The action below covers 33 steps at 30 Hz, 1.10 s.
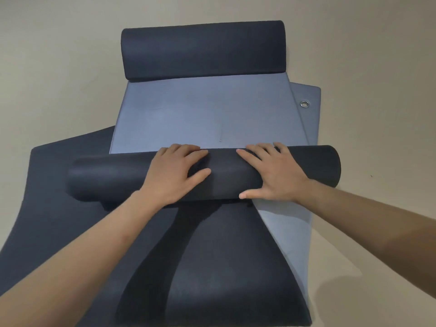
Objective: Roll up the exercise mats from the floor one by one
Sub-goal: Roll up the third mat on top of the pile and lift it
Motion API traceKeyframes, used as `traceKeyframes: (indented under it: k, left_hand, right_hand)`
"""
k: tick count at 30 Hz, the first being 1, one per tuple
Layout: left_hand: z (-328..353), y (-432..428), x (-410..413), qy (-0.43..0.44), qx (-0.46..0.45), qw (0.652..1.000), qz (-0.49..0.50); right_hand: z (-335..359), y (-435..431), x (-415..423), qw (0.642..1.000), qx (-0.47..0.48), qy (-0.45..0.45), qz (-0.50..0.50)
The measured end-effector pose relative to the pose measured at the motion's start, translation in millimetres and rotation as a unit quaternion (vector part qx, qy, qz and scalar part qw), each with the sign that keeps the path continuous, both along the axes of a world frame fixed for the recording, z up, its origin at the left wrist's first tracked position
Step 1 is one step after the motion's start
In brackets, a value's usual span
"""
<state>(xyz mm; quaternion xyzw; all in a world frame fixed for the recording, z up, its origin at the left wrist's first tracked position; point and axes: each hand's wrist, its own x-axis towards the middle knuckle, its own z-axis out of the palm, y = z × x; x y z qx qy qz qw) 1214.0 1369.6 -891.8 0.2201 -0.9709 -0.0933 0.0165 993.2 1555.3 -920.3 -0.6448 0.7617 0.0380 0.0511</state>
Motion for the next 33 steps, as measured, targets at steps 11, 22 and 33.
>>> traceKeyframes:
  k: [11, 22, 33]
  left_hand:
    - [-29, -12, -15, -0.116, -0.116, 0.986, -0.012]
    - [-1, -55, -50, -0.150, 0.012, 0.988, -0.027]
    - [37, -19, -22, -0.178, 0.112, 0.977, -0.012]
  right_hand:
    - [13, -38, -29, 0.998, 0.011, -0.038, -0.046]
    - [-7, -25, -25, 0.994, -0.072, 0.076, -0.010]
    - [33, 4, -9, 0.998, -0.045, 0.014, 0.048]
